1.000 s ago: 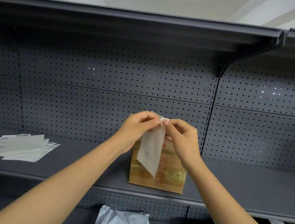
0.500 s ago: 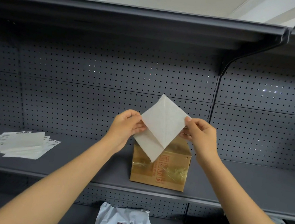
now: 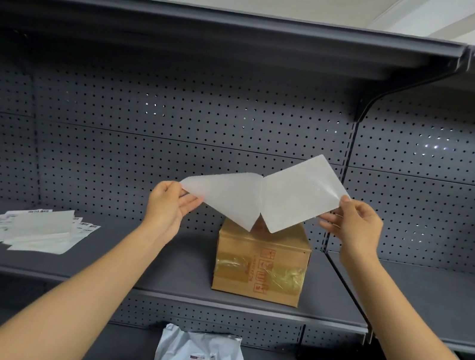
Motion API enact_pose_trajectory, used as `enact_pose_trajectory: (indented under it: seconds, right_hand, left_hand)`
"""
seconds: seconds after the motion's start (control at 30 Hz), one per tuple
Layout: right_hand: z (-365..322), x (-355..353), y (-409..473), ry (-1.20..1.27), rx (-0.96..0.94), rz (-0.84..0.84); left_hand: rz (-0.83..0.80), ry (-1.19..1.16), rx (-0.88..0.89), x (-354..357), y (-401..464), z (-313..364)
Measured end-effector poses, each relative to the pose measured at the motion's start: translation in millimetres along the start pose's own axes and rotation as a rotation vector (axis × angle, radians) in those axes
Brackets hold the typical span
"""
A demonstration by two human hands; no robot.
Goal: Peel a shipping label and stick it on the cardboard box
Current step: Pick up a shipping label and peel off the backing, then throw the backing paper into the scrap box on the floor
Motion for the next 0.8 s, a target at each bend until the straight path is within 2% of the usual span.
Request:
enact_pose_trajectory:
  seconds: [0.2,0.37,0.8]
  right_hand:
    - [2.2,-5.4,0.6,-0.027,0.005,0.079]
    - [4.3,-6.9,0.8,-0.027,0.021,0.125]
    - [-5.2,55.4,-30.9,-0.015,-0.011,-0.056]
  left_hand:
    - [0.046,-0.123,0.004,-7.4,0.5,7.9]
    - [0.077,-0.138,0.055,-19.3,2.5,21.4]
    - [0.092,-0.033,0.103,-42.2,-19.8,55.0]
Point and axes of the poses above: each hand's wrist, its own y-axis towards the middle knuckle, its own x-axis out of the palm, z = x × y, the point moved 9 cm from there along y, towards the middle knuckle, and after that the axes turned 15 degrees about -y, right-handed, at the moved point
